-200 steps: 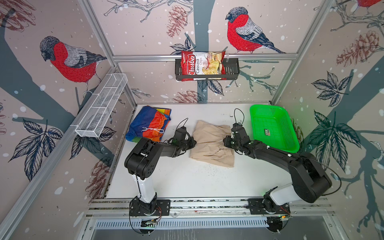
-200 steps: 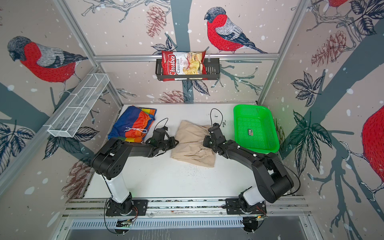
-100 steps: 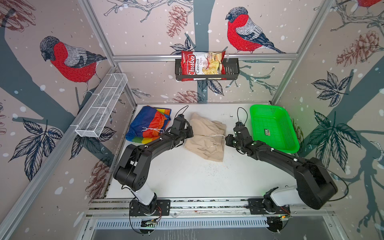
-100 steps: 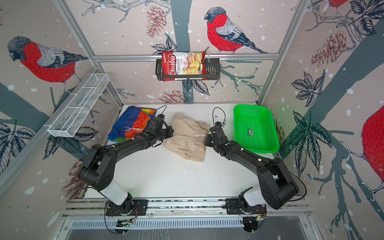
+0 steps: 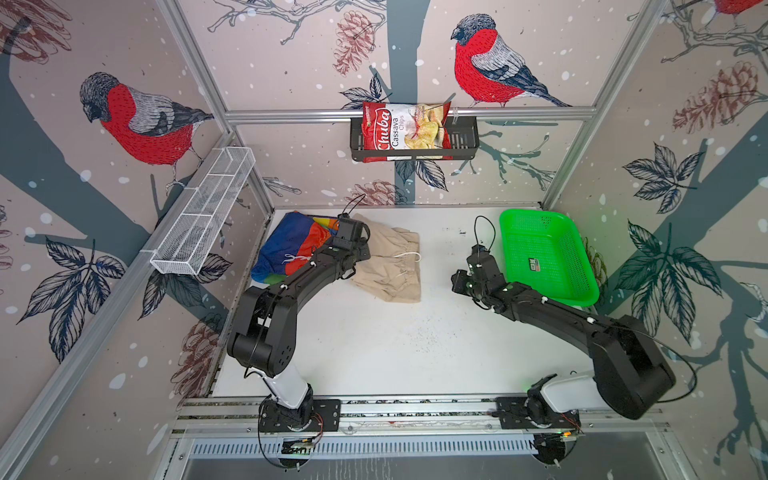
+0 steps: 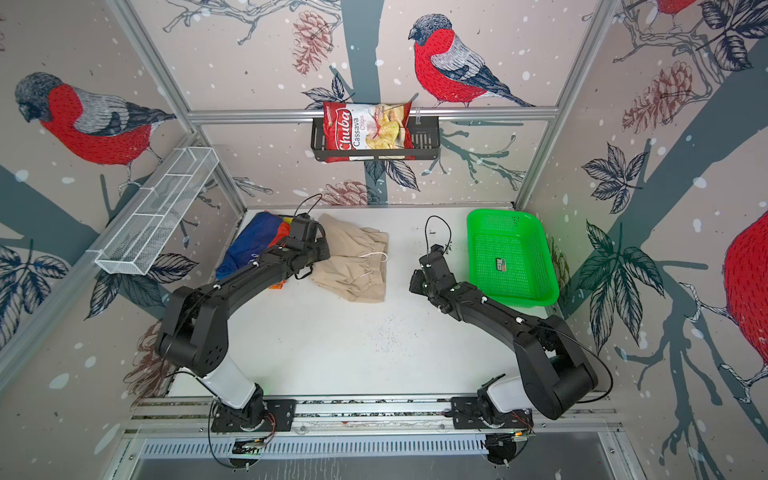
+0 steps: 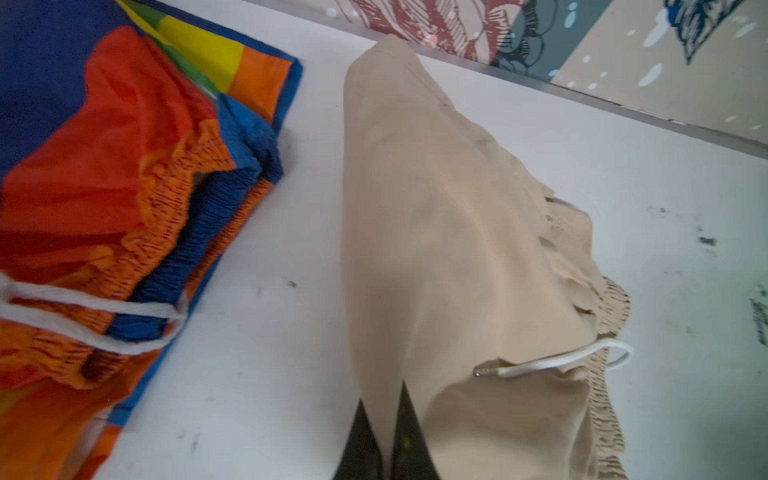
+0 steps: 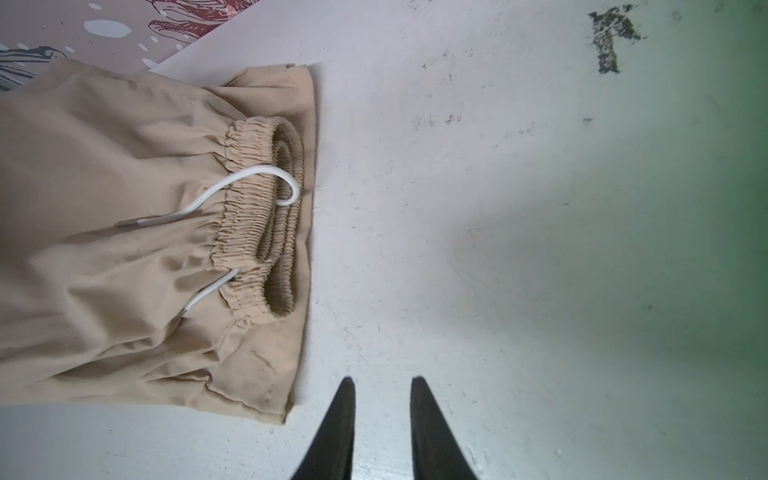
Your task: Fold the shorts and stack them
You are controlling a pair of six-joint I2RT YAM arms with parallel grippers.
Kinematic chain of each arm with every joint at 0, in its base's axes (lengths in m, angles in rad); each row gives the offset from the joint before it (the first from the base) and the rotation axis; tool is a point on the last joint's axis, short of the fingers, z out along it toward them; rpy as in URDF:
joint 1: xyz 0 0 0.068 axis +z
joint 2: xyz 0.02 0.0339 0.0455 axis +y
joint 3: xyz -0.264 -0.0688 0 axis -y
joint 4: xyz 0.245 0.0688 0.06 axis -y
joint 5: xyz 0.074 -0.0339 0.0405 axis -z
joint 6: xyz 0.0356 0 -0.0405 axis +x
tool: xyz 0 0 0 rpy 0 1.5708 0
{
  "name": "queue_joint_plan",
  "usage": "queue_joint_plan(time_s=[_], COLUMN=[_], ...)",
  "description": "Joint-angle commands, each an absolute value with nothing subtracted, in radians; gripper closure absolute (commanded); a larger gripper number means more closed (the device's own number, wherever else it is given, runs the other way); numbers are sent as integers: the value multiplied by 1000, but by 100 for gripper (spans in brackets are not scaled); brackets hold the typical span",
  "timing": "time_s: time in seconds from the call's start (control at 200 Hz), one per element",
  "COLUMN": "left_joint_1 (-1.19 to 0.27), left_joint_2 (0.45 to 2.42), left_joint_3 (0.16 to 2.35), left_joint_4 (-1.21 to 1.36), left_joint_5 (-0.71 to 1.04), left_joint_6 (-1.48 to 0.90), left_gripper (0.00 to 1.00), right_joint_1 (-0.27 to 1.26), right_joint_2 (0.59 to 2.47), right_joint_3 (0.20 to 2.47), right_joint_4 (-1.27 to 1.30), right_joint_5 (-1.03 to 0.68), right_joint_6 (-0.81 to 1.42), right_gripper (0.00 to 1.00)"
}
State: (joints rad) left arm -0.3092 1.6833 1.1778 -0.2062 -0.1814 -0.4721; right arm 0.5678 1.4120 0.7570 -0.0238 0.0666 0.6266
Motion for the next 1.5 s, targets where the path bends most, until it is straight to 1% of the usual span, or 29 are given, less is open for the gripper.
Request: queue_joint_plan(time_s=[0.0,0.11,0.185,0.385,0.555,0.695,0.825,1.021,1.091,1.306,1.496], left_joint_1=[-242,-154,-100,2,45,21,-54,-142,-160,-151,-83], left_joint_2=[1685,1687,1722,1825,1894,1946,1994,2011,2009,1940,1864], left_joint_3=[1175,1155,1157,1166,1167,1105,1113,1084,1113,1306,1397], left_joint_4=[-209,-125,-66,-42,-38,49,8,45,11,-201,-257], left_joint_5=[-221,-123,24,116,153,276,219,232,201,37,0], left_joint_6=[-462,-438,-390,-393,-399,-493,-503,-558,-544,-476,-458], left_gripper=[100,100,100,100,100,100,100,100,100,100,100], right_joint_1=[565,558,553,547,547,546,547,543,540,531,524], right_joint_2=[1416,1424,1437,1477,1518,1536,1544,1533,1526,1502,1512], right_joint_3=[745,732,726,735,758,759,766,758,752,725,715], right_joint_4=[-8,-1,8,36,38,49,49,47,46,46,54], right_joint_5=[73,65,54,27,10,7,5,15,15,21,11], right_joint_6=[608,603,604,612,610,615,614,612,614,612,616], right_gripper=[75,75,75,76,77,77,78,78,79,79,79])
